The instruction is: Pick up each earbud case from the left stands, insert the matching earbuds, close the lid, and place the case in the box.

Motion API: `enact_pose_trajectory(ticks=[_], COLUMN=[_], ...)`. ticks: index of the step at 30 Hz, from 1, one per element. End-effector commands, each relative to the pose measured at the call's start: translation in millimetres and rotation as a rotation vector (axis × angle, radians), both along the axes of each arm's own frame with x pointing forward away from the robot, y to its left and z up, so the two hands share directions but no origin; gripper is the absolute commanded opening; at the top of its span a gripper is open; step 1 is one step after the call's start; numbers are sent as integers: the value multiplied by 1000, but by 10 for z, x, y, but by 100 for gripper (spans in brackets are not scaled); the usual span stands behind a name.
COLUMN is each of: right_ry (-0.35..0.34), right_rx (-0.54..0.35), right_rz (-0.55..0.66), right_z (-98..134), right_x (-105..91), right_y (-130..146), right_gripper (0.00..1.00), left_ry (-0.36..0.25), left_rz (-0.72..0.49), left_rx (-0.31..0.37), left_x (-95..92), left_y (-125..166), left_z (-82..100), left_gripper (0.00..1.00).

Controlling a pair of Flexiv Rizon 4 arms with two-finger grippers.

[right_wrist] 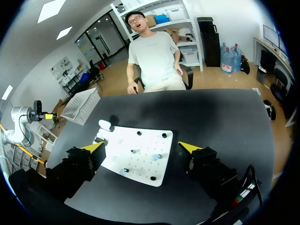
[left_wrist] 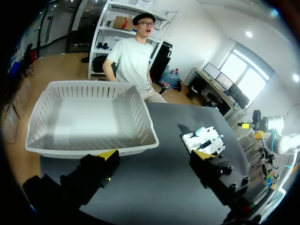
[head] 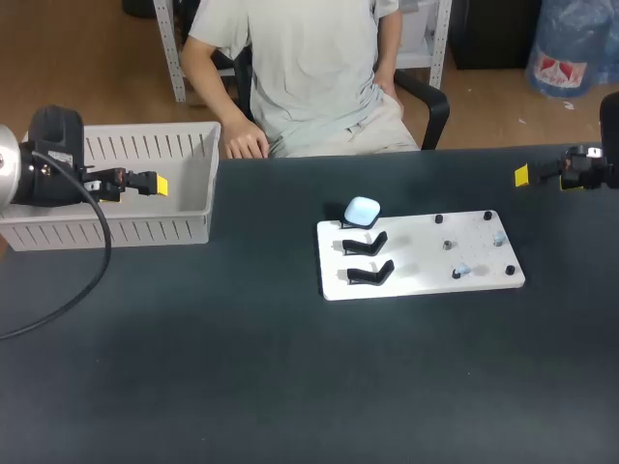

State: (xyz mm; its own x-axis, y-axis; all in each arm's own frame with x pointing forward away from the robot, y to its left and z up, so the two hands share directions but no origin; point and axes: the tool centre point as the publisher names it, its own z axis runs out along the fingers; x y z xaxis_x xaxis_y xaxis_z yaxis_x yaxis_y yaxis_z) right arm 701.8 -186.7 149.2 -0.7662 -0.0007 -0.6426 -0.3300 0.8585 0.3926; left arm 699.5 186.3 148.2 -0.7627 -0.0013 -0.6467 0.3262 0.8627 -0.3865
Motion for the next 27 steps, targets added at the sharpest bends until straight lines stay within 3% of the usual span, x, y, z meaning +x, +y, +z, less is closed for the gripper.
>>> enact_pose_trajectory(ticks=[1,18,27], right_ry=[1,1,1], right_rx=[-2,-2,-2], right_rz=[0,0,0], right_z=[4,4,4], right_x=[-3,-3,-3], right_y=[-1,-1,-1], right_gripper=[100,100,100], left_ry=[7,7,-121], left_rz=[4,4,-240], left_rx=[8,8,36], left_x=[4,4,-58], left_y=[-14,-14,-332], left_z=[17,17,82], left_gripper=[100,100,100])
